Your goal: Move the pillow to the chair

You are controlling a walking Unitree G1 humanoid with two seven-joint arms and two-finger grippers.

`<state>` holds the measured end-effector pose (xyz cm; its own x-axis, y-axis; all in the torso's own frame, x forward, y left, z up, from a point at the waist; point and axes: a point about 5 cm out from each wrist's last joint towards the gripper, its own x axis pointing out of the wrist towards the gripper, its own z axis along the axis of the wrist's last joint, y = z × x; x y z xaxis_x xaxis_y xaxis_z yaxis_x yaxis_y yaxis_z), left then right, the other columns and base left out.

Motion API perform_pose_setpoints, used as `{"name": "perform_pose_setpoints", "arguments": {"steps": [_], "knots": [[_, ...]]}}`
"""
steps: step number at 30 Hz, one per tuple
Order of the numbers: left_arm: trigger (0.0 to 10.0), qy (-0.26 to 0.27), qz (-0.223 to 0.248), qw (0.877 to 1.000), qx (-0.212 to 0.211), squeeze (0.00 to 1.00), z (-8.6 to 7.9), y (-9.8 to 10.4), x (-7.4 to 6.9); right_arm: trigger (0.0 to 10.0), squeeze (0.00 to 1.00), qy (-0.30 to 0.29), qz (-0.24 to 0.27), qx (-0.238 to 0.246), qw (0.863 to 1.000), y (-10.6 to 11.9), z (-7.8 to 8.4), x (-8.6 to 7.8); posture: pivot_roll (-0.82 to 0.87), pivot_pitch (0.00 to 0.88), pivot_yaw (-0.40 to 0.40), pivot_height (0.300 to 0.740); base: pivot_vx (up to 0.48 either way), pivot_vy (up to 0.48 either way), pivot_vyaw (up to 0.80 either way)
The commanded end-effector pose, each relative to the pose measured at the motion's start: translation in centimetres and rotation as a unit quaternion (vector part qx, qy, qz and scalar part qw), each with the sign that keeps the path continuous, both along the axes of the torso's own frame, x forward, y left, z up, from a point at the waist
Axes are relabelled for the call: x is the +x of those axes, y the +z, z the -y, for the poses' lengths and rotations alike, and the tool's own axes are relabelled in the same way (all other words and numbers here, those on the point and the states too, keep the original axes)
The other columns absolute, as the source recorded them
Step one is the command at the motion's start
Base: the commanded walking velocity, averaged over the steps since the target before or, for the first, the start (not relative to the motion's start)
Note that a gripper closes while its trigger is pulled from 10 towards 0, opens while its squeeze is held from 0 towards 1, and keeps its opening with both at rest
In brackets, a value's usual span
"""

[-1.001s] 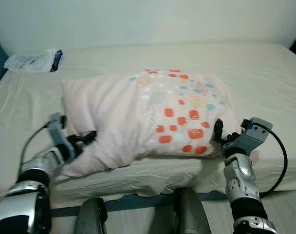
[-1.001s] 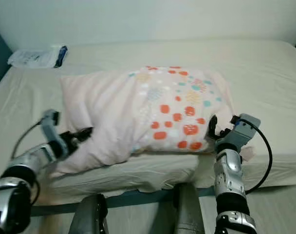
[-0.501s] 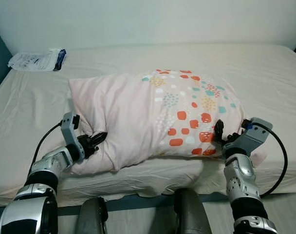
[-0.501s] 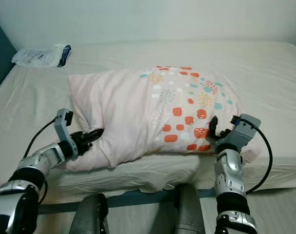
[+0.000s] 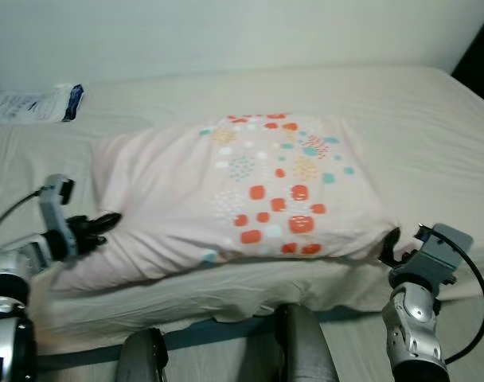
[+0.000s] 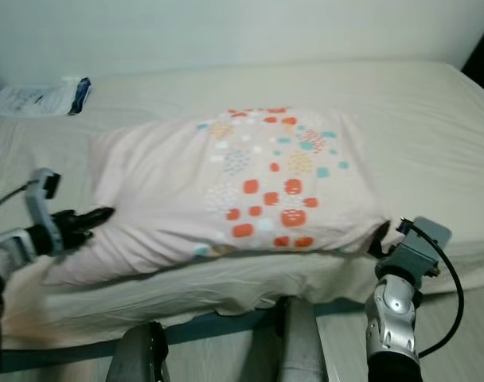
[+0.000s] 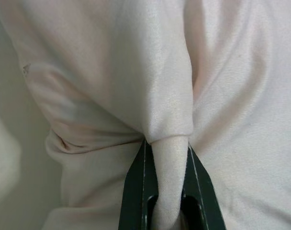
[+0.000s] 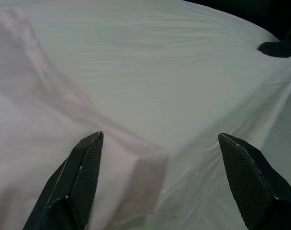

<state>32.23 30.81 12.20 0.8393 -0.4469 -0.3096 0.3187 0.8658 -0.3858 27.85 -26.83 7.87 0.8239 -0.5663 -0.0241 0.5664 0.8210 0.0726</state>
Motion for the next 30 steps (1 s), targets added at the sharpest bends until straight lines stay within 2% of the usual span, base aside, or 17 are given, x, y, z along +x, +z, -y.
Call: {"name": "perform_pose_setpoints", "arguments": {"steps": [1,4,5,9,15,16,17,19,20,24,26,28,30], "knots": [[0.0,0.013,-0.033,0.999,0.012,0.0,-1.0,-1.2,-1.2,10.0,0.0,-0.008,-0.009,0.014,1.0,-0.5,-0.2,-0.1,0.0,0.132,-0.041,0.557,0.0,0.0,0.0],[0.0,0.013,-0.034,0.999,0.011,0.0,-0.9,-1.4,-1.2,10.0,0.0,-0.013,-0.016,0.025,0.999,-0.8,0.0,-0.1,0.0,0.13,-0.038,0.557,0.0,0.0,0.0],[0.0,0.013,-0.036,0.999,0.009,0.0,-0.7,-1.8,-1.3,10.0,0.0,-0.02,-0.016,0.049,0.998,-1.2,0.1,-0.1,0.0,0.13,-0.037,0.557,0.0,0.0,0.0],[0.0,0.01,-0.035,0.999,0.001,0.0,-0.4,-1.9,-1.3,10.0,0.0,-0.023,0.006,0.091,0.996,-1.1,0.2,0.1,0.0,0.132,-0.032,0.557,0.0,0.0,0.0],[0.0,0.012,-0.032,0.999,-0.002,0.0,-0.4,-1.7,-1.1,10.0,0.0,-0.022,0.023,0.124,0.992,-1.1,0.3,0.4,0.0,0.136,-0.025,0.557,0.0,0.0,0.0],[0.0,0.017,-0.029,0.999,-0.002,0.0,-0.4,-1.6,-1.0,10.0,0.0,-0.007,0.027,0.147,0.989,-1.3,0.1,0.7,0.0,0.139,-0.022,0.557,0.0,0.0,0.0],[0.0,0.026,-0.018,0.999,-0.007,0.0,-0.5,-1.3,-0.8,10.0,0.0,0.029,0.038,0.194,0.98,-1.5,-0.6,1.7,0.0,0.142,-0.021,0.557,0.0,0.0,0.0],[0.0,0.029,-0.015,0.999,-0.01,0.0,-0.5,-1.2,-0.7,10.0,0.0,0.04,0.042,0.208,0.976,-1.5,-0.8,2.0,0.0,0.142,-0.021,0.557,0.0,0.0,0.0],[0.0,0.03,-0.013,0.999,-0.013,0.0,-0.5,-1.1,-0.7,10.0,0.0,0.063,0.047,0.228,0.97,-1.4,-1.3,2.5,0.0,0.145,-0.022,0.557,0.0,0.0,0.0],[0.0,0.03,-0.012,0.999,-0.015,0.0,-0.4,-1.2,-0.7,10.0,0.0,0.101,0.046,0.244,0.963,-1.3,-2.1,3.2,0.0,0.148,-0.022,0.557,0.0,0.0,0.0],[0.0,0.029,-0.012,0.999,-0.016,0.0,-0.3,-1.3,-0.7,10.0,0.0,0.144,0.03,0.238,0.96,-1.3,-3.0,4.1,0.0,0.153,-0.023,0.557,0.0,0.0,0.0],[0.0,0.029,-0.012,0.999,-0.016,0.0,-0.3,-1.3,-0.7,10.0,0.0,0.144,0.03,0.238,0.96,-1.3,-3.0,4.1,0.0,0.153,-0.023,0.557,0.0,0.0,0.0],[0.0,0.029,-0.012,0.999,-0.016,0.0,-0.2,-1.5,-0.7,10.0,0.0,0.193,0.007,0.24,0.951,-1.4,-4.1,4.8,0.0,0.154,-0.024,0.557,0.0,0.0,0.0]]}}
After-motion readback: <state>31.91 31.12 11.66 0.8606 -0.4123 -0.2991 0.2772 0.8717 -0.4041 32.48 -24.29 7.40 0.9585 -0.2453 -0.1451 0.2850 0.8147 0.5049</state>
